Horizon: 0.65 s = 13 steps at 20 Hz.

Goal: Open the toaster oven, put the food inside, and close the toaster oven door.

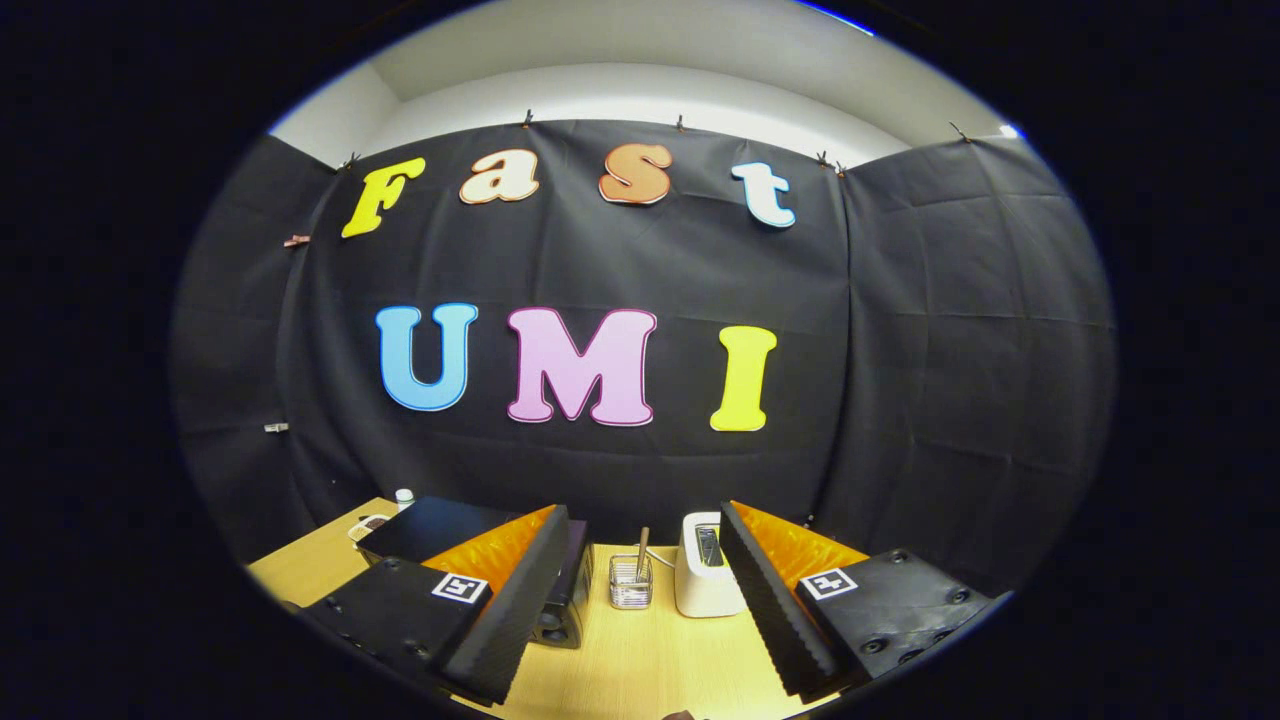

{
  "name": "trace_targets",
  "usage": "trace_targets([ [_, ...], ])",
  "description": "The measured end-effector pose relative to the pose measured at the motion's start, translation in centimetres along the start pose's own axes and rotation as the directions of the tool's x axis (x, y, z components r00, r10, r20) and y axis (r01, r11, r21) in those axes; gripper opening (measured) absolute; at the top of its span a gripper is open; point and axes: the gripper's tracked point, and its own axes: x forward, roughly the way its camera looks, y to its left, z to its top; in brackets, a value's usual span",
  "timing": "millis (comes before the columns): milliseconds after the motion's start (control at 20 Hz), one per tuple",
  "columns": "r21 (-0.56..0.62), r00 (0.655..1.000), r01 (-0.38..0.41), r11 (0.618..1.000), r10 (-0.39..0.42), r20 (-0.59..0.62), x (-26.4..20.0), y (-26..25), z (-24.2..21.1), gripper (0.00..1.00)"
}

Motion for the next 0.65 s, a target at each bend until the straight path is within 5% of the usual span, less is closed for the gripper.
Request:
trace_targets([
  [650, 0.013, 1.000, 0.017, 1.000, -0.017, 0.002, -0.4, -1.7, -0.2, 0.97],
])
